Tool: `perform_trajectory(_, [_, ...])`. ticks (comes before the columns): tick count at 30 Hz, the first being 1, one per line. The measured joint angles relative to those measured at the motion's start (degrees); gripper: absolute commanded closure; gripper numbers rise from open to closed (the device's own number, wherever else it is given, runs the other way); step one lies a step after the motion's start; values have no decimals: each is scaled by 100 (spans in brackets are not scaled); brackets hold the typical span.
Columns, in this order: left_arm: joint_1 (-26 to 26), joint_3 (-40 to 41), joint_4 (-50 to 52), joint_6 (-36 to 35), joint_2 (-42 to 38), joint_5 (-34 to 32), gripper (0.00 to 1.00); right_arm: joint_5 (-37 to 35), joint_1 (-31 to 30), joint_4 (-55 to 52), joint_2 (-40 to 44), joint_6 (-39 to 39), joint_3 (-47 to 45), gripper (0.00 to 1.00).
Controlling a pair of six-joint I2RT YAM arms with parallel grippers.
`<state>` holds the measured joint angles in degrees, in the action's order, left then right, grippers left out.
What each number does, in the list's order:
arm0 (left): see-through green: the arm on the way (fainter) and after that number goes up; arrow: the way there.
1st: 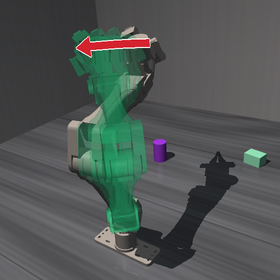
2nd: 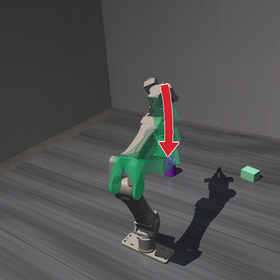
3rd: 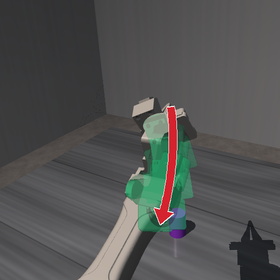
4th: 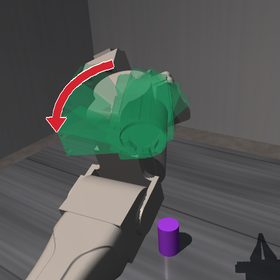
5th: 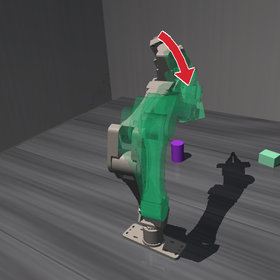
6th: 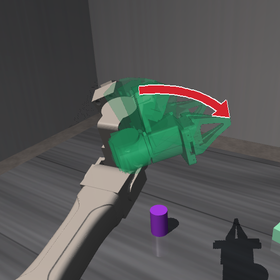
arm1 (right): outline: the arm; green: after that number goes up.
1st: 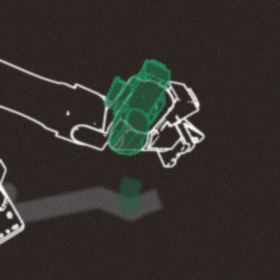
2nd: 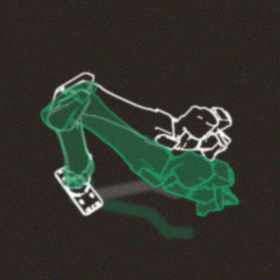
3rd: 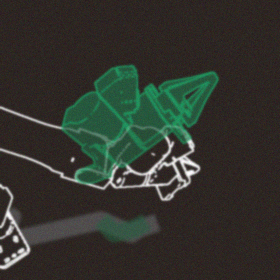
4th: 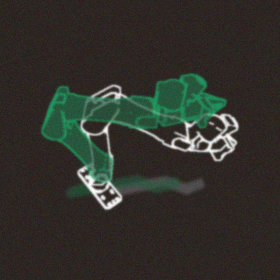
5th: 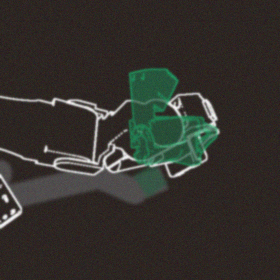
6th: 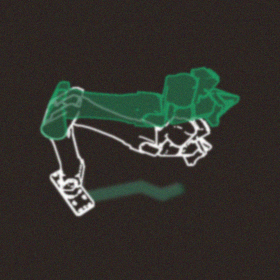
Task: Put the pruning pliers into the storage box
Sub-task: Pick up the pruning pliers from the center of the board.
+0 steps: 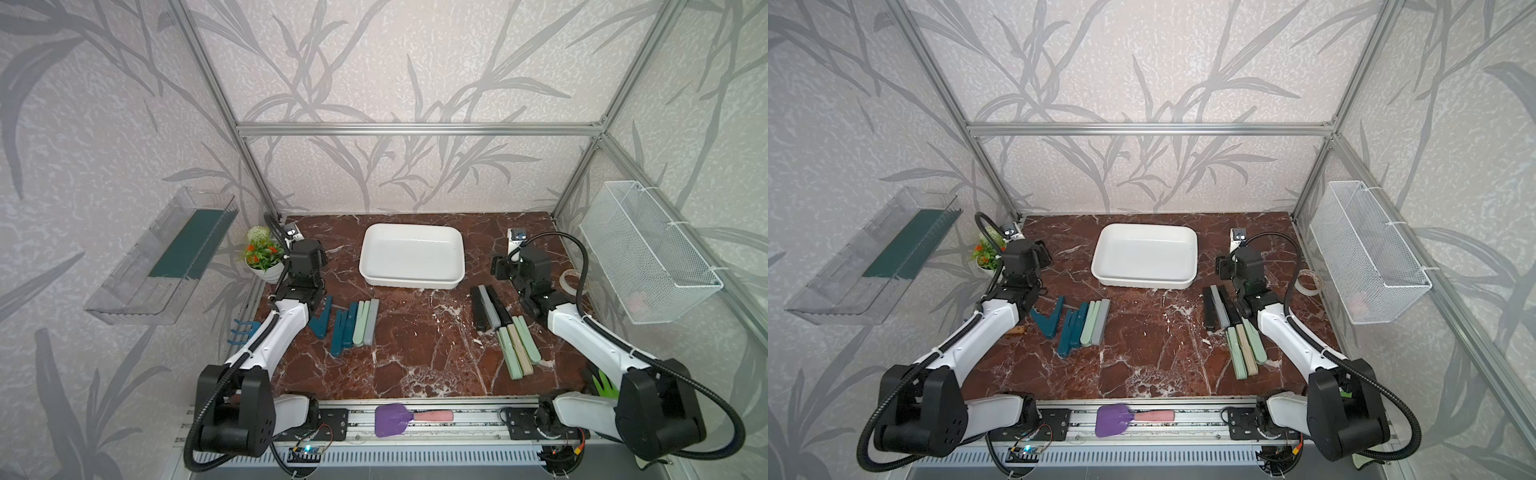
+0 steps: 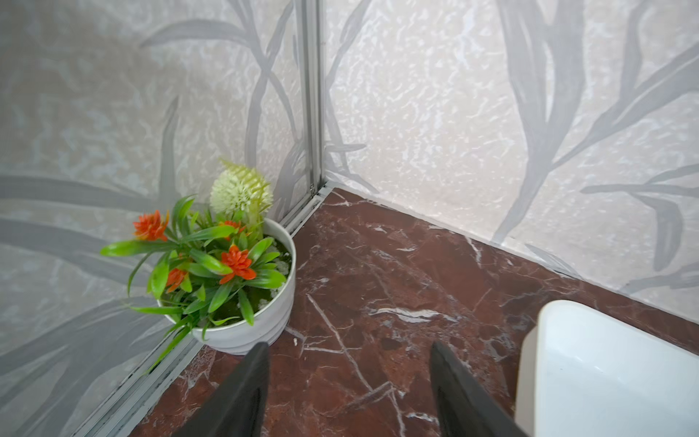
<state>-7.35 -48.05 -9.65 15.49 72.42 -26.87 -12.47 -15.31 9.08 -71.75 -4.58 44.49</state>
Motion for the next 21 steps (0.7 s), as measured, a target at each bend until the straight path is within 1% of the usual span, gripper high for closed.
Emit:
perform_trajectory(2, [-435,-153,334,22,-50,-50,33,2,-170,-713,96,-240,157,28])
perform_trajectory(5, [-903,-173,855,105,-120,173,34,44,-466,-1840,96,-588,289,33])
perform_trajectory(8, [-1075,-173,1202,166,-144,643,34,175,-822,-2817,90,-911,354,35])
perform_trajectory(11, [-1198,-177,1480,208,-160,1248,34,205,-1207,-3510,90,-1233,356,36])
perform_trajectory(14, [-1292,-330,1950,195,-140,1888,36,238,-1475,-3936,85,-1585,354,40])
perform_trajectory(17, [-1335,-610,2350,-63,-144,2476,38,234,-1569,-4087,22,-1934,308,43])
perform_trajectory(21, [-1360,-662,2575,-496,-389,2874,38,129,-1631,-4129,-190,-2288,181,44])
